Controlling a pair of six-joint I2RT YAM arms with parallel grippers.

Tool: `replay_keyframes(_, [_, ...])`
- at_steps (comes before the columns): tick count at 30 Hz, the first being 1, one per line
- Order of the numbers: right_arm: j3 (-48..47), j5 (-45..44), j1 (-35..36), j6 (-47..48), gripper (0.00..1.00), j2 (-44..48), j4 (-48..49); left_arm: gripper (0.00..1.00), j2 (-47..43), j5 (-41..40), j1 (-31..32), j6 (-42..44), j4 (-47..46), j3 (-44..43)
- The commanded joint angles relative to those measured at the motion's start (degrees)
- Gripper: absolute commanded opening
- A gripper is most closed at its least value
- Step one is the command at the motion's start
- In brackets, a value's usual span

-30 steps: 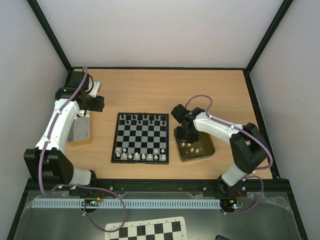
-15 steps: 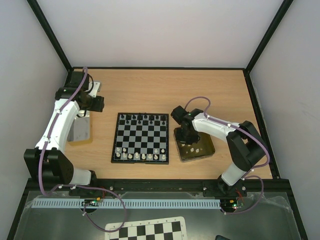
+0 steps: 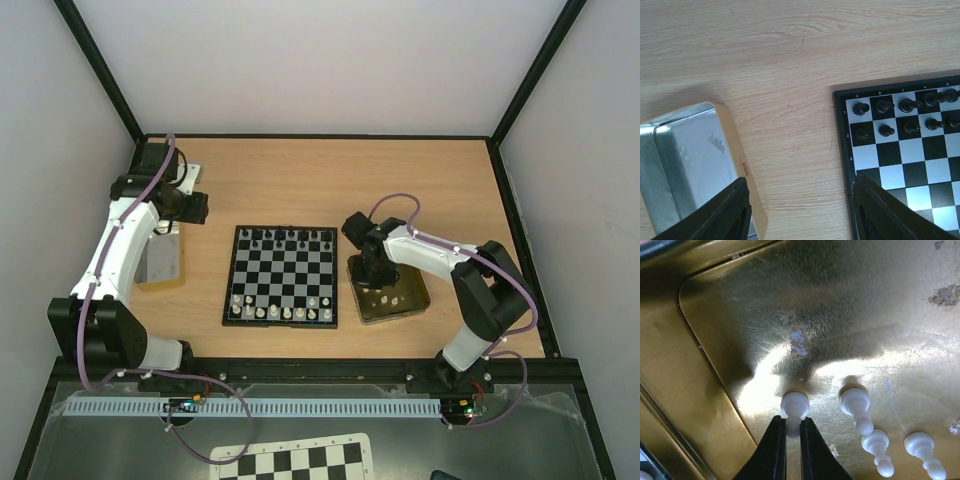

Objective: Set up the chess pieces on the board
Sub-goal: Pick up the chess piece from the storage box, then place the chess piece on the chessboard.

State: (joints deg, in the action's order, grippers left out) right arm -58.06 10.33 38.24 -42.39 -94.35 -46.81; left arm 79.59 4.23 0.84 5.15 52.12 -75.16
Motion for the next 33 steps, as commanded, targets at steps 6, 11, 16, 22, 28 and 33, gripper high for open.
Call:
replay_keyframes(6, [-5.9, -3.1, -0.2, 0.4, 0.02, 0.9, -6.5, 0.57, -1.0, 0.5, 0.1, 0.2, 1.0, 0.2])
replay_keyframes(11, [-11.1, -4.8, -0.2, 0.9, 0.02, 1.9, -11.7, 0.57, -1.0, 1.0, 0.2, 0.2, 0.7, 0.4])
replay_keyframes(16, [-16.8, -5.1, 0.3, 0.5, 0.02, 2.1, -15.8, 0.57, -0.9, 1.6, 0.1, 0.1, 0.7, 0.1])
replay_keyframes(22, [-26.1, -4.9, 6.2, -1.8, 0.02, -1.9, -19.1, 0.57, -0.8, 1.9, 0.1, 0.0, 0.3, 0.0])
replay_keyframes(28, [-35.2, -2.9, 13.5, -4.2, 0.02, -9.1, -19.2, 0.57, -0.8, 2.3, 0.1, 0.0, 0.1, -0.2])
replay_keyframes(33, [-43.3, -1.7, 17.7, -3.5, 0.02, -16.7, -20.7, 0.57, -0.6, 2.9, 0.1, 0.0, -0.1, -0.4])
